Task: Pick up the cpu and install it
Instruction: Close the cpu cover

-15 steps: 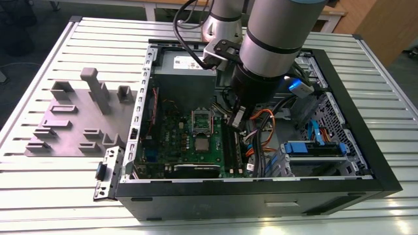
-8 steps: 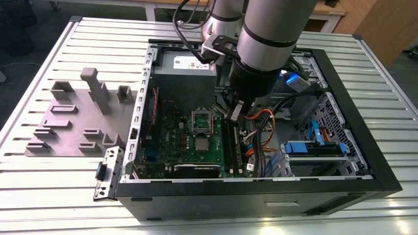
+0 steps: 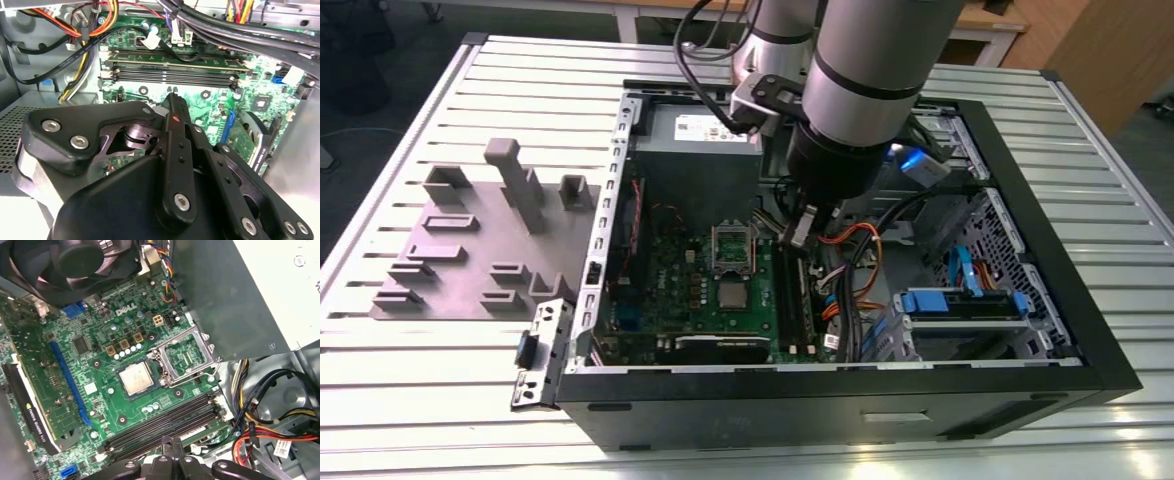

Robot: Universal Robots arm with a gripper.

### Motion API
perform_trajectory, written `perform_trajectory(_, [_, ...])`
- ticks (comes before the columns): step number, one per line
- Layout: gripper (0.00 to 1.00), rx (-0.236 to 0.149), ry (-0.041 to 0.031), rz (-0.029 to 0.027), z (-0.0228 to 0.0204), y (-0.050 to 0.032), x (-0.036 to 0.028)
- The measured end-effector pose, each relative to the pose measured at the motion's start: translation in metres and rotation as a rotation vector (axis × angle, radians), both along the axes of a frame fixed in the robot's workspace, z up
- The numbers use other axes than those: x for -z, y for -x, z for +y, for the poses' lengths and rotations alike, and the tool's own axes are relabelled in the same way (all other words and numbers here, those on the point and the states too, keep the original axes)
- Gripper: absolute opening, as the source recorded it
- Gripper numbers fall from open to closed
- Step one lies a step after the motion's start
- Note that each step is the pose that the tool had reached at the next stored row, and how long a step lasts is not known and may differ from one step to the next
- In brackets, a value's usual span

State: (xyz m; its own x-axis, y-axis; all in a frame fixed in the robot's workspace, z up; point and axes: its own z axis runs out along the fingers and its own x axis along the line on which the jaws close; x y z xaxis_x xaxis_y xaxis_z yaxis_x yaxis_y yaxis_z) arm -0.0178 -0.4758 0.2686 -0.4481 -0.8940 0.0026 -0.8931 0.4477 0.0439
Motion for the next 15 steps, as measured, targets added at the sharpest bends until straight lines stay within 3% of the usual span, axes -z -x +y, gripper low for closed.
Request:
perform_trajectory(2, [0.11, 0.000, -0.0193, 0.0001, 0.0003, -0.0001, 0.0009])
perform_trajectory(5, [0.11, 0.000, -0.0593, 0.0002, 0.0006, 0.0000, 0.0018])
perform_trajectory(6, [0.11, 0.001, -0.0641, 0.0006, 0.0007, 0.0000, 0.0023])
perform_trajectory(11, [0.11, 0.005, -0.0658, 0.0149, 0.0035, 0.0000, 0.0076])
perform_trajectory(15, [0.11, 0.005, -0.0658, 0.0177, 0.0040, 0.0000, 0.0089])
